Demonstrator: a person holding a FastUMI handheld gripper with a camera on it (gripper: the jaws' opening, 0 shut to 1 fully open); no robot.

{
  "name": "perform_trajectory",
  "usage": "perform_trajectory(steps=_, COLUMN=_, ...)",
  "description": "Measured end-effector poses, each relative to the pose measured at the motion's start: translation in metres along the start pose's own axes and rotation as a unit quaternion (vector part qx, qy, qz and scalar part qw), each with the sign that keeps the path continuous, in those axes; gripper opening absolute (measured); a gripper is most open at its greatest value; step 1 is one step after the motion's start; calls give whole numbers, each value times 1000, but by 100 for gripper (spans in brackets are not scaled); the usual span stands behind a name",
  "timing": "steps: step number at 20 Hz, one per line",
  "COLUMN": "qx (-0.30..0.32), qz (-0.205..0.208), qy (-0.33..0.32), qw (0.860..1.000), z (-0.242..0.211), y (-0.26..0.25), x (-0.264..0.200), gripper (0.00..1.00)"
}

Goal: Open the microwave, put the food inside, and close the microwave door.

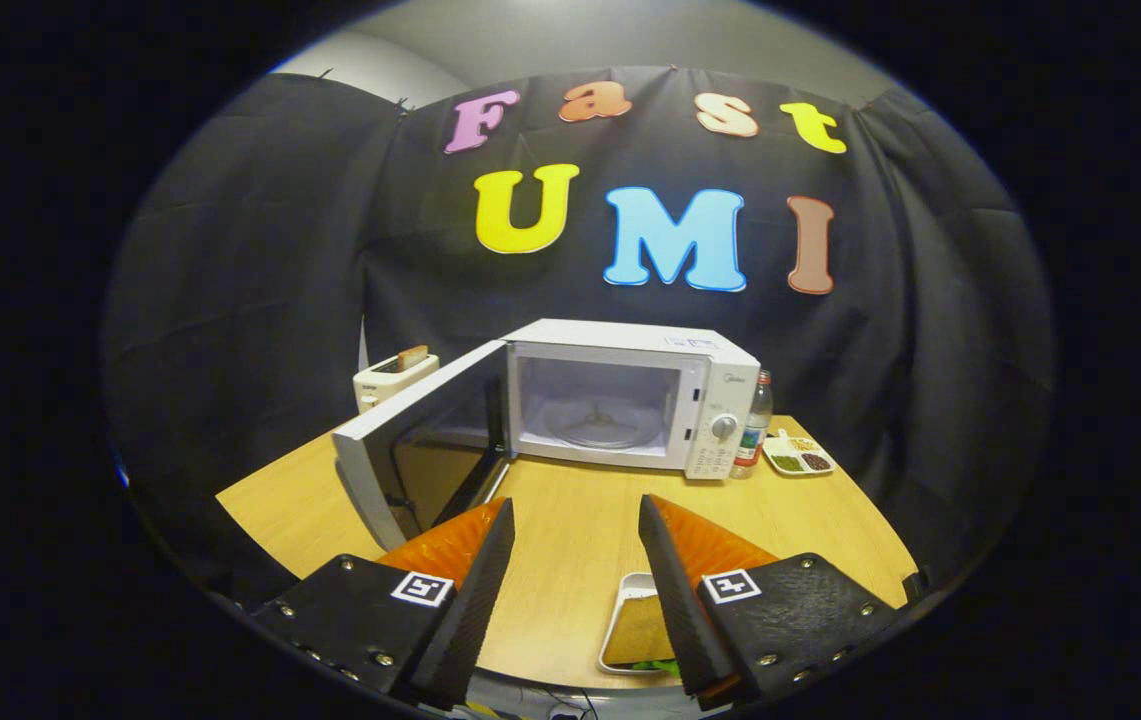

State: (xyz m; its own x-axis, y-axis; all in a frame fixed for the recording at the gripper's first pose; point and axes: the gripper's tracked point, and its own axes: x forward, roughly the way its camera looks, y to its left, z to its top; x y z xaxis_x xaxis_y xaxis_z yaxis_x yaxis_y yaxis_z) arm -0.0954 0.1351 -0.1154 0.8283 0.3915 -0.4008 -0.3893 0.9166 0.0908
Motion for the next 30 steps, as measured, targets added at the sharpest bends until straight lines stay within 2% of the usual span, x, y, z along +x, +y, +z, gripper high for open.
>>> perform_trajectory(steps=4, qx=46, qz=-14, qy=33, qw=998, z=-10, y=-51, x=5, gripper=77)
perform_trajectory(steps=7, qx=80, qz=-3, qy=72, qw=994, z=-28, y=-74, x=11, gripper=77)
perform_trajectory(steps=10, qx=125, qz=17, qy=124, qw=984, z=-52, y=-91, x=19, gripper=77)
perform_trajectory(steps=13, qx=171, qz=33, qy=179, qw=968, z=-78, y=-109, x=26, gripper=77)
perform_trajectory(steps=16, qx=231, qz=51, qy=237, qw=942, z=-106, y=-118, x=31, gripper=77)
perform_trajectory(steps=17, qx=254, qz=61, qy=257, qw=930, z=-114, y=-117, x=32, gripper=77)
perform_trajectory(steps=19, qx=314, qz=88, qy=297, qw=897, z=-129, y=-107, x=29, gripper=80)
perform_trajectory(steps=21, qx=349, qz=105, qy=324, qw=873, z=-137, y=-102, x=23, gripper=81)
perform_trajectory(steps=23, qx=365, qz=111, qy=342, qw=859, z=-147, y=-97, x=18, gripper=81)
perform_trajectory(steps=25, qx=382, qz=116, qy=346, qw=849, z=-143, y=-96, x=18, gripper=44)
perform_trajectory(steps=27, qx=371, qz=114, qy=349, qw=853, z=-150, y=-91, x=24, gripper=43)
perform_trajectory(steps=28, qx=366, qz=121, qy=351, qw=853, z=-144, y=-90, x=19, gripper=31)
perform_trajectory(steps=30, qx=348, qz=118, qy=346, qw=863, z=-139, y=-88, x=20, gripper=31)
